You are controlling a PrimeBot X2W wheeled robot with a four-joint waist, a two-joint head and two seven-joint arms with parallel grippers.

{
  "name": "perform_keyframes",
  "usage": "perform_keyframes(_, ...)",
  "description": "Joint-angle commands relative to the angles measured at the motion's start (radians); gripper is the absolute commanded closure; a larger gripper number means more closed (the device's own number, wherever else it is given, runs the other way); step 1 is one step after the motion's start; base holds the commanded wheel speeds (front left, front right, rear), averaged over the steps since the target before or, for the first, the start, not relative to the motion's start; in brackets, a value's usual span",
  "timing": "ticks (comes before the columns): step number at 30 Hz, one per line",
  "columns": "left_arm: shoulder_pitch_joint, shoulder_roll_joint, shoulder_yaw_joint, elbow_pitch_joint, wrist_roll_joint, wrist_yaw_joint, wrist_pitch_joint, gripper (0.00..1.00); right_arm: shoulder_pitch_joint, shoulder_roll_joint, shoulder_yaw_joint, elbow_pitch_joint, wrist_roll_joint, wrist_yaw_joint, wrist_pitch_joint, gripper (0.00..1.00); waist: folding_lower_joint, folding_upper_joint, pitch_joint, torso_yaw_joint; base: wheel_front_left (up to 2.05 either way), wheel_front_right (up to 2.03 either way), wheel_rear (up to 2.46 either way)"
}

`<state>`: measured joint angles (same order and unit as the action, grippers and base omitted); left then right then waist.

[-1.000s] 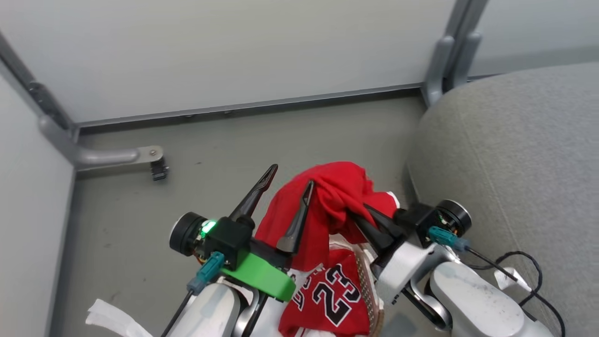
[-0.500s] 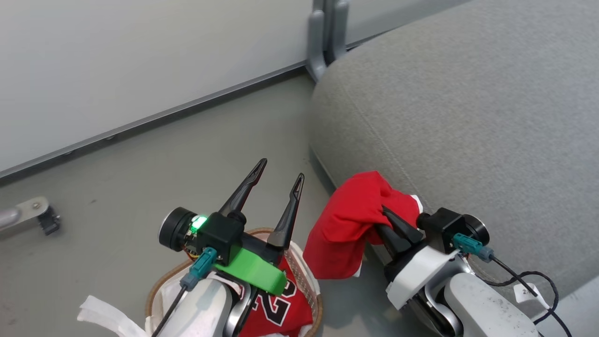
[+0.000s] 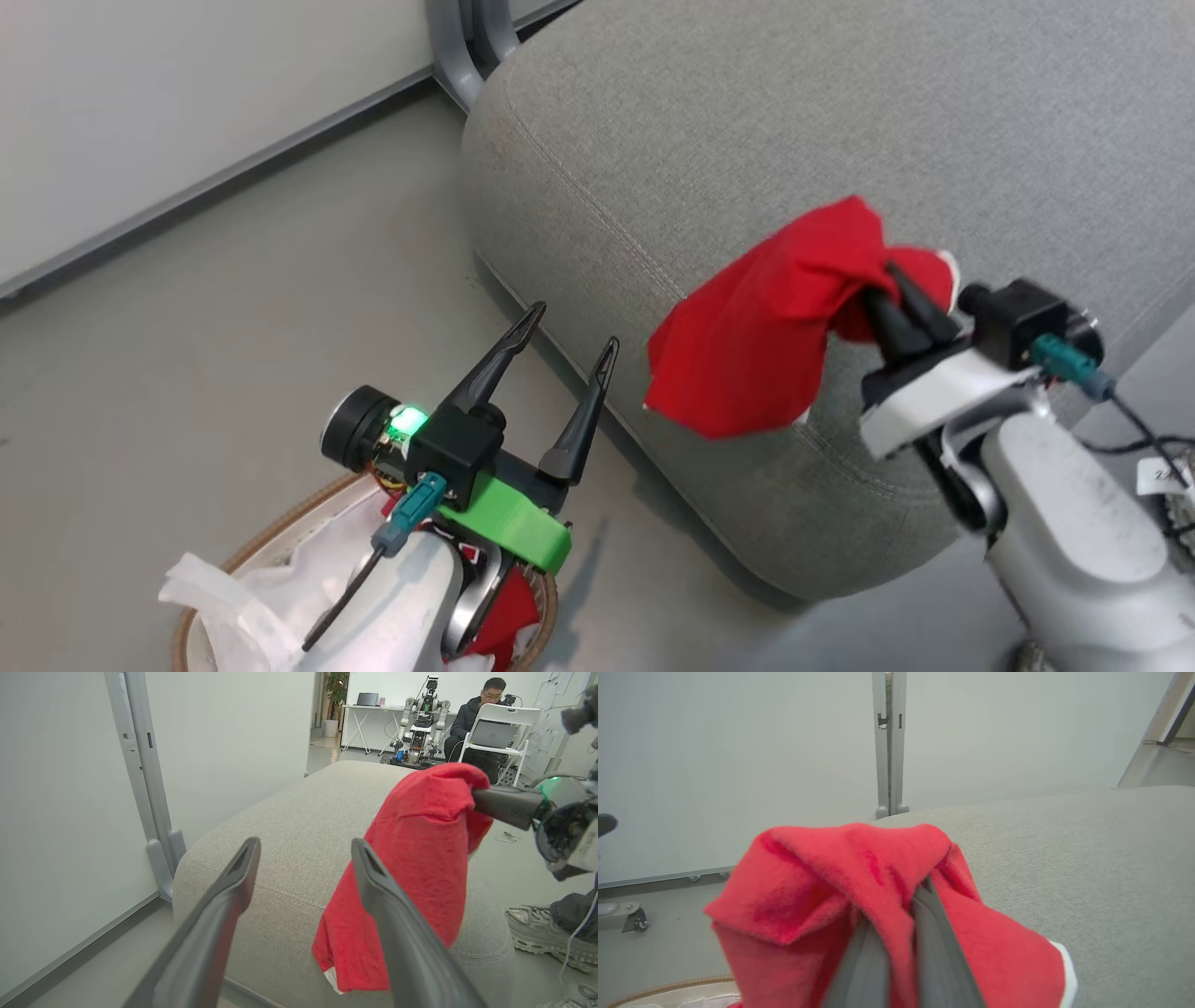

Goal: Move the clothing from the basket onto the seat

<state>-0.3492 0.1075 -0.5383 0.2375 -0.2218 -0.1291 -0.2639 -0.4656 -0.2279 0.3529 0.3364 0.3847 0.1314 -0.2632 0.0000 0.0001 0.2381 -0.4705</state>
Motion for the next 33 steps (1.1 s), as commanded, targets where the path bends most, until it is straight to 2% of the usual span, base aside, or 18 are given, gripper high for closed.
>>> perform_keyframes(1,-0.033,0.014,-0.007,0.003,0.012,-0.002,-0.001,0.0,-0.052,-0.019,-0.025,0.006,-0.027,-0.001,-0.002,1.0,0.0,-0.0001,0.117,0.023,0.0,0.0,0.0)
perform_keyframes(11,-0.131,0.046,-0.035,0.008,0.024,-0.002,-0.001,0.0,-0.38,-0.141,-0.221,0.13,-0.173,-0.001,-0.002,1.0,0.0,-0.0001,0.312,0.129,0.0,0.0,0.0)
perform_keyframes(14,-0.155,0.047,-0.038,0.007,0.026,-0.002,-0.001,0.0,-0.44,-0.153,-0.253,0.186,-0.199,-0.001,-0.002,1.0,0.0,-0.0001,0.355,0.158,0.0,0.0,0.0)
perform_keyframes(21,-0.2,0.036,-0.039,0.003,0.033,-0.002,-0.001,0.0,-0.482,-0.117,-0.308,0.337,-0.255,-0.001,-0.002,1.0,0.0,-0.0001,0.412,0.219,0.0,0.0,0.0)
perform_keyframes(23,-0.205,0.038,-0.037,0.0,0.037,-0.002,-0.001,0.0,-0.457,-0.105,-0.331,0.364,-0.283,-0.001,-0.002,0.61,0.0,-0.0001,0.412,0.232,0.0,0.0,0.0)
perform_keyframes(24,-0.203,0.041,-0.03,0.001,0.038,-0.002,-0.001,0.0,-0.438,-0.094,-0.343,0.378,-0.291,-0.001,-0.002,0.0,0.0,-0.0001,0.409,0.237,0.0,0.0,0.0)
perform_keyframes(27,-0.185,0.042,-0.009,0.002,0.035,-0.002,-0.001,0.0,-0.392,-0.076,-0.378,0.386,-0.312,-0.001,-0.002,0.0,0.0,-0.0001,0.393,0.246,0.0,0.0,0.0)
perform_keyframes(33,-0.133,0.027,0.048,0.007,0.037,-0.002,-0.001,0.0,-0.221,-0.054,-0.423,0.319,-0.32,-0.001,-0.002,0.0,0.0,-0.0001,0.311,0.253,0.0,0.0,0.0)
